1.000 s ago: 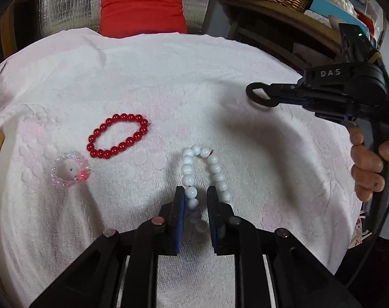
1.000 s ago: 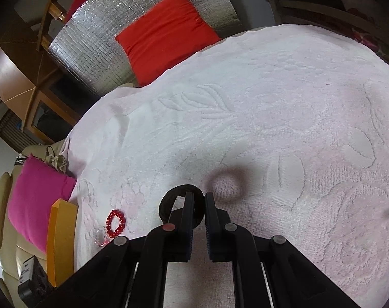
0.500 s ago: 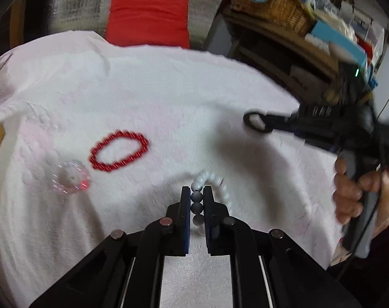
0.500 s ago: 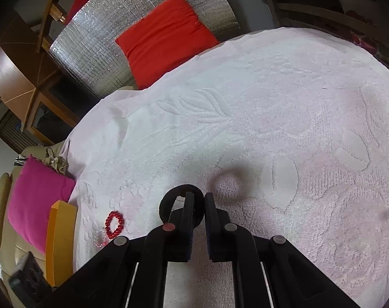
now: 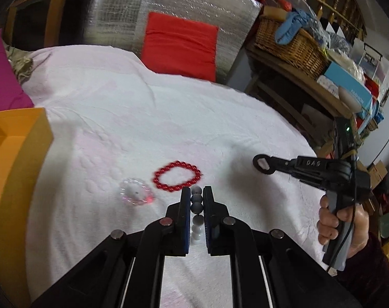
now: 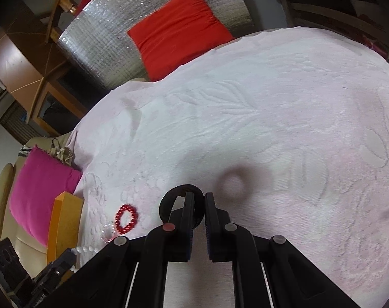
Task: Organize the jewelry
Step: 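Carry the pearl bracelet and black ring over the orange box with both tools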
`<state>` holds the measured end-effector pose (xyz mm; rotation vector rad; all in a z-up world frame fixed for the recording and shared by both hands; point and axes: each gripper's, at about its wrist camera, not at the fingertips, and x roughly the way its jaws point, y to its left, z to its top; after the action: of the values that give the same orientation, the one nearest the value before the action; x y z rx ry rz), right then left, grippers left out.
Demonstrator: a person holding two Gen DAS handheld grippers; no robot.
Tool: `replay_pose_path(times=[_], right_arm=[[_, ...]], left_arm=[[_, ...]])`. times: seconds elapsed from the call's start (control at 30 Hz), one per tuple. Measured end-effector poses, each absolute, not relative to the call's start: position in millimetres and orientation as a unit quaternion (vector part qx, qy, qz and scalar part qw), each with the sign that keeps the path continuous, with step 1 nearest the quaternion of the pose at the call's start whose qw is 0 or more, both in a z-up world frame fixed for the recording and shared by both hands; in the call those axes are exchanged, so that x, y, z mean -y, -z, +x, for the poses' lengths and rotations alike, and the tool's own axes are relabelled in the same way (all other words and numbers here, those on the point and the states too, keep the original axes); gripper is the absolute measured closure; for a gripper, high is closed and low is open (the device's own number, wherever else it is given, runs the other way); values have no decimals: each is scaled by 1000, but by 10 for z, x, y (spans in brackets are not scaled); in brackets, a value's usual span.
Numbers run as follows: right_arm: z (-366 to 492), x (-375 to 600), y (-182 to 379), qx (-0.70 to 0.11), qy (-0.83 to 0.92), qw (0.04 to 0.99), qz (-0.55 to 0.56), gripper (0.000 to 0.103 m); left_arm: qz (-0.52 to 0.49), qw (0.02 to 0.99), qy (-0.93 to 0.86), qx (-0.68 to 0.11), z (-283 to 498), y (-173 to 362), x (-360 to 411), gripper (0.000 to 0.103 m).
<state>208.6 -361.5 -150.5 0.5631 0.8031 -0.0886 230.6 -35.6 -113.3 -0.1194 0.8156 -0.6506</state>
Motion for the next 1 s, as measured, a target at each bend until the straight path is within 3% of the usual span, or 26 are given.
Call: replay_pose_path(times=[1.0], right_arm=[[2079,2311,1553,-372,-48,909,184,94]], left_arm=[[-77,907,243,-335,2112,794,-480,94]])
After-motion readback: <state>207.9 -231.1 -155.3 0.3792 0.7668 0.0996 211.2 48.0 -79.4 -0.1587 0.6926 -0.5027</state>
